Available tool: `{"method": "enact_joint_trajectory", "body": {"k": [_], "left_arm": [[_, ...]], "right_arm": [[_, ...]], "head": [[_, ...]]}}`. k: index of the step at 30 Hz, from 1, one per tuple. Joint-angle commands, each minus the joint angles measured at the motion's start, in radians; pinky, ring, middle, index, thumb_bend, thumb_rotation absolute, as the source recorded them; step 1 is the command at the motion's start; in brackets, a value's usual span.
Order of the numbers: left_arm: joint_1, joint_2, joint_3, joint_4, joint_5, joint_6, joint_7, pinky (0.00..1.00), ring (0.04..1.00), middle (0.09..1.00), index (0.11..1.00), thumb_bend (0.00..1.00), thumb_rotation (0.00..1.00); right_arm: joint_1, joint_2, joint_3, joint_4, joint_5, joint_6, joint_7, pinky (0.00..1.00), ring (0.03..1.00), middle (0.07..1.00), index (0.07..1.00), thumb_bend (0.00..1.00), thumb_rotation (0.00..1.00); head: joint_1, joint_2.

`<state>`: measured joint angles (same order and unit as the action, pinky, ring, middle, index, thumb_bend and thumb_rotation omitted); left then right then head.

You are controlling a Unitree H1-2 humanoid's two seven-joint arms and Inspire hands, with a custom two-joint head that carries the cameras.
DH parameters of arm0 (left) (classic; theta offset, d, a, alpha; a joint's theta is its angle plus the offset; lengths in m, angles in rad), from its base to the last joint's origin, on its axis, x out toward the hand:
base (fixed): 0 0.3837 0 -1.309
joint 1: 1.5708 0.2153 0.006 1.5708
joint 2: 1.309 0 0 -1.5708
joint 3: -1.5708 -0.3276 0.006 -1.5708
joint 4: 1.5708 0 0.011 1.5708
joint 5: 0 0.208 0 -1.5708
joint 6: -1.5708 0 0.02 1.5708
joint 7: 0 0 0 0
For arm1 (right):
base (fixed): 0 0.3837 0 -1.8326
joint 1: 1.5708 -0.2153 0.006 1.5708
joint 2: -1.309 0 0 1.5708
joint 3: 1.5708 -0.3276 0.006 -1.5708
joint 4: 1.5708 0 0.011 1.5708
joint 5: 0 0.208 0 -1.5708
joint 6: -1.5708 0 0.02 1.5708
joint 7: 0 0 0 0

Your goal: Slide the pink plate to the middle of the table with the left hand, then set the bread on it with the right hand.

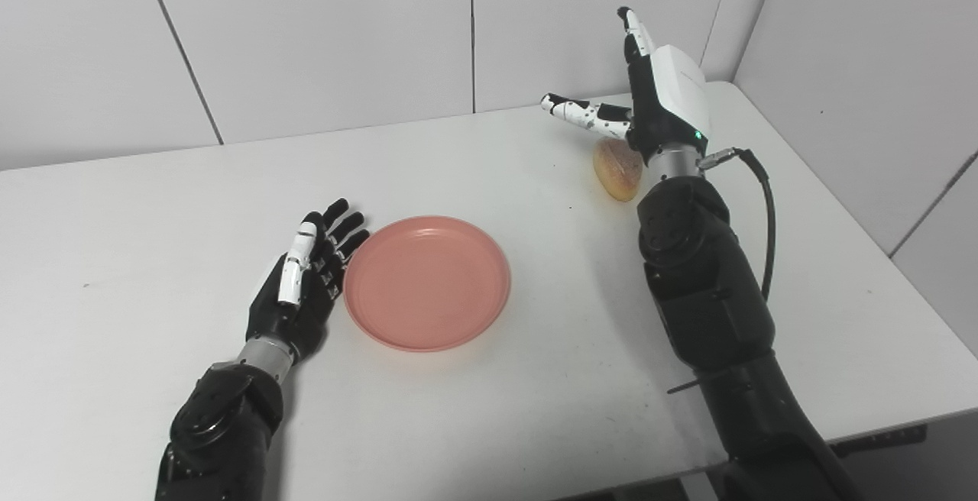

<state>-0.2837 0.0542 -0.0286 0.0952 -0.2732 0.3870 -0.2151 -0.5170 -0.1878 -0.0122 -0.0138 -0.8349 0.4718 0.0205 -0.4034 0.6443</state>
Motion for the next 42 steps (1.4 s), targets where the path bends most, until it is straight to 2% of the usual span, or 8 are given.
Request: {"method": "enact_joint_trajectory", "body": {"k": [1,5,9,12,16,28,35,42], "left_arm": [[0.008,0.002,-0.003,0.036,0.008,0.018,-0.004,0.94,0.923,0.926,0.917,0.34,1.00],[0.008,0.003,-0.003,0.038,0.006,0.014,-0.006,0.94,0.921,0.924,0.915,0.35,1.00],[0.009,0.004,-0.005,0.030,0.005,0.016,-0.008,0.94,0.922,0.926,0.918,0.34,1.00],[0.008,0.006,-0.004,0.033,0.006,0.016,-0.008,0.94,0.923,0.926,0.918,0.35,1.00],[0.008,0.005,-0.002,0.027,0.003,0.026,-0.006,0.94,0.922,0.926,0.916,0.35,1.00],[0.010,0.006,-0.001,0.009,0.001,0.039,-0.004,0.94,0.919,0.923,0.912,0.34,1.00],[0.010,0.002,0.001,0.005,0.001,0.045,0.003,0.93,0.916,0.921,0.909,0.34,1.00],[0.011,0.002,-0.002,-0.004,0.004,0.052,0.004,0.93,0.919,0.925,0.917,0.35,1.00]], "right_arm": [[-0.065,-0.012,-0.023,0.008,-0.059,-0.002,0.028,0.86,0.970,0.996,0.999,0.87,0.61],[-0.079,-0.012,-0.051,0.067,-0.094,-0.002,0.053,0.95,0.997,1.000,1.000,0.89,0.62],[-0.094,-0.013,-0.076,0.122,-0.124,-0.002,0.065,0.99,1.000,1.000,1.000,0.91,0.61],[-0.112,-0.015,-0.097,0.182,-0.137,-0.002,0.056,0.99,1.000,1.000,1.000,0.91,0.61],[-0.116,-0.021,-0.097,0.234,-0.138,-0.002,0.046,1.00,1.000,1.000,1.000,0.90,0.63],[-0.155,0.006,-0.158,0.381,-0.157,-0.002,0.076,0.96,1.000,1.000,1.000,0.93,0.66],[-0.180,0.024,-0.171,0.435,-0.168,-0.002,0.080,0.96,1.000,1.000,1.000,0.93,0.65],[-0.198,0.007,-0.130,0.500,-0.154,-0.002,0.076,0.93,0.980,0.997,0.995,0.92,0.65]], "head": [[0.001,-0.001],[-0.003,-0.002],[-0.001,0.004],[-0.001,0.012],[0.000,0.015],[0.002,0.034],[0.006,0.042],[0.014,0.049]]}}
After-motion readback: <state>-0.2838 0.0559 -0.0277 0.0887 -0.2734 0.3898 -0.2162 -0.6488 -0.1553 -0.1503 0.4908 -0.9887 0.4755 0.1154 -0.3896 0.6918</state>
